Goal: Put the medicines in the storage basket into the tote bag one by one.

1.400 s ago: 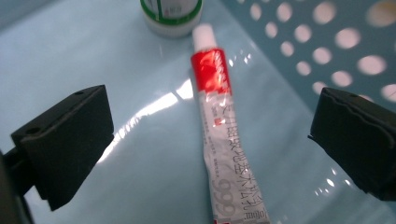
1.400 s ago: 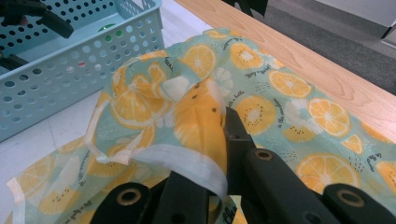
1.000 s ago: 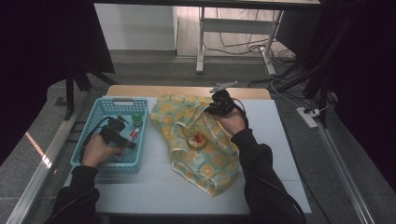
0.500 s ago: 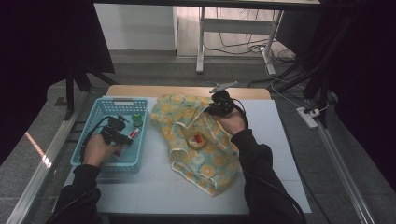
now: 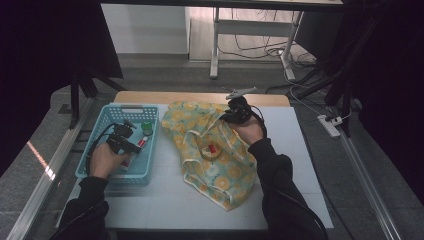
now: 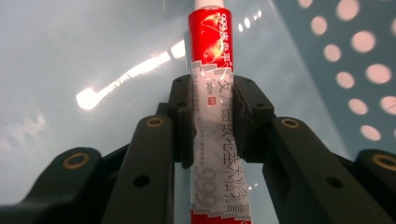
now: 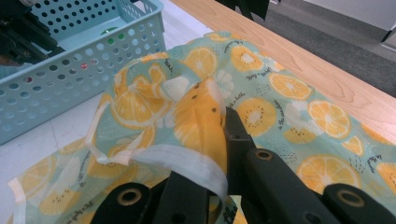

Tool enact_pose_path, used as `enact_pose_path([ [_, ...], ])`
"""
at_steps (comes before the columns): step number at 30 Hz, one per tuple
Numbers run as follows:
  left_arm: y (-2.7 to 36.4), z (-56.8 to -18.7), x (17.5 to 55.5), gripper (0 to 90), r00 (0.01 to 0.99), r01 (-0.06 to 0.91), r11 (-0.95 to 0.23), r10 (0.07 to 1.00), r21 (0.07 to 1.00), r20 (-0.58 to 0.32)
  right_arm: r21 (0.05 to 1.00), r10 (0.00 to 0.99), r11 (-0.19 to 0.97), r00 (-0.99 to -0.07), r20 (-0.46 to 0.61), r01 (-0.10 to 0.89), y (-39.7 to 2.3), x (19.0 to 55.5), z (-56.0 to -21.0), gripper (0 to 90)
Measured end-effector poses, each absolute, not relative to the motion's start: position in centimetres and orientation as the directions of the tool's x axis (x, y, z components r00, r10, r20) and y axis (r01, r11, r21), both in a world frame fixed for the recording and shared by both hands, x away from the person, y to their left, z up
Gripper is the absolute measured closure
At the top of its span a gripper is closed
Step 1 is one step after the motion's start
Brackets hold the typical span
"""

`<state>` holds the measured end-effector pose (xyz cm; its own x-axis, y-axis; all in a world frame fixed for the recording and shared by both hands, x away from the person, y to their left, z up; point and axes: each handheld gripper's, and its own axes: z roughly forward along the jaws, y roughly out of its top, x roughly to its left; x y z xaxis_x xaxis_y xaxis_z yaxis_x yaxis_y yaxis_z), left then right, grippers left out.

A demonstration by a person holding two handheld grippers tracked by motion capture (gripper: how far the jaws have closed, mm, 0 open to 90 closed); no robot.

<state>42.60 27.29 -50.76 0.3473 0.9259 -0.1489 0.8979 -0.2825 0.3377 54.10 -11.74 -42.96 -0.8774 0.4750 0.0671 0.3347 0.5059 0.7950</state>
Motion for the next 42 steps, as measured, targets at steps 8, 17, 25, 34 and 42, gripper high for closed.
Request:
enact_pose_path([
  [8,27.8,-49.1,42.3,71.5,0.357,0.880,-0.260,0.914,0.397,-0.194,0.806,0.470,0.494,-0.880,0.068,0.326,-11.6,54.0,-42.1,89.7],
  [17,27.6,-46.3,41.3,71.5,0.385,0.853,-0.266,0.902,0.450,-0.197,0.817,0.468,0.484,-0.882,0.062,0.314,-11.5,53.9,-41.1,89.8],
  [25,26.7,-43.7,40.5,71.5,0.422,0.828,-0.278,0.882,0.488,-0.212,0.824,0.469,0.477,-0.881,0.055,0.305,-11.6,53.9,-40.5,89.8],
  [34,24.0,-42.0,39.8,71.5,0.499,0.787,-0.343,0.843,0.513,-0.202,0.823,0.474,0.480,-0.879,0.050,0.306,-11.5,54.0,-40.4,89.8],
  [42,21.1,-41.4,39.3,71.5,0.564,0.755,-0.390,0.797,0.528,-0.217,0.823,0.480,0.477,-0.876,0.051,0.310,-11.7,54.2,-40.6,89.8],
])
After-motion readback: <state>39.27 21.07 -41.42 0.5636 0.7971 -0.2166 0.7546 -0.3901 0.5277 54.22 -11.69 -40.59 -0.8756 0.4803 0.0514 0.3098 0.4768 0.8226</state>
